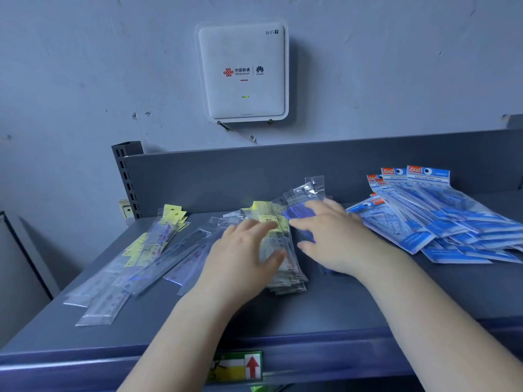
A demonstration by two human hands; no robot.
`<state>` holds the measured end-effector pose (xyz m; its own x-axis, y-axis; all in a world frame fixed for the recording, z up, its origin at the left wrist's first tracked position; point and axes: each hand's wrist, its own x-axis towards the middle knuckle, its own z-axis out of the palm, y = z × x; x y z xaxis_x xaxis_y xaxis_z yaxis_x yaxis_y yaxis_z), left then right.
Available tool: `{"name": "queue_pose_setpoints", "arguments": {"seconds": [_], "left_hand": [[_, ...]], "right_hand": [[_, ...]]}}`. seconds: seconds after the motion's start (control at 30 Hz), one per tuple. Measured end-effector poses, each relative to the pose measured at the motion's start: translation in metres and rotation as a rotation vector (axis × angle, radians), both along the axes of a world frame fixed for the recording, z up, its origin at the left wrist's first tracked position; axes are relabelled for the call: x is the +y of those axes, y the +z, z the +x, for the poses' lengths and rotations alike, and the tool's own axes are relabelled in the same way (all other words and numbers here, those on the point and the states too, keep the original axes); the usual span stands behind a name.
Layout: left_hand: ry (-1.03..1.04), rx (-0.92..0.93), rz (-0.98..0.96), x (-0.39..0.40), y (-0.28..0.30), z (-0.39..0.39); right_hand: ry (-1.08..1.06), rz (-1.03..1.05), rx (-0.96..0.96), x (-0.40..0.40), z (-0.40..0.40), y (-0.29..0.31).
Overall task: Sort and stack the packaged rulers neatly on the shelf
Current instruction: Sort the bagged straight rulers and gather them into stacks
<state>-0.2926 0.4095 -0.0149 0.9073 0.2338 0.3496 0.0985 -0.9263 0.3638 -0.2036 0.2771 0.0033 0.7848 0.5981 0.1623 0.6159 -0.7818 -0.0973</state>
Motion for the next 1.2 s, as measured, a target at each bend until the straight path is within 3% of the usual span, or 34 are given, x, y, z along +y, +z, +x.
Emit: {"name": "queue_pose_setpoints", "arguments": {"seconds": [0.1,0.3,0.7,0.9,1.1,1.2], "left_hand": [[-0.107,0.149,0.086,-0.002,-0.002,-0.001],[-0.134,0.188,-0.072,0.003,-0.003,0.001],[-0.172,0.211,-0.153,0.006,-0.005,-0.002],[-0.172,0.195,-0.145,0.006,-0.005,-0.001],[-0.169,0.323,0.121,-0.006,0.0,0.009],[-0.187,0.384,0.164,-0.01,0.0,0.017]], "right_hand": [[-0.017,0.01,0.117,0.0,0.009,-0.007],[-0.169,0.11,0.083,-0.005,0.019,-0.015],[0.042,0.212,0.107,-0.004,0.001,-0.011],[0.011,0.204,0.112,-0.001,0.0,-0.015],[-0.03,0.127,0.151,-0.005,0.005,-0.012],[-0.045,0.082,0.147,-0.006,0.007,-0.011]]}}
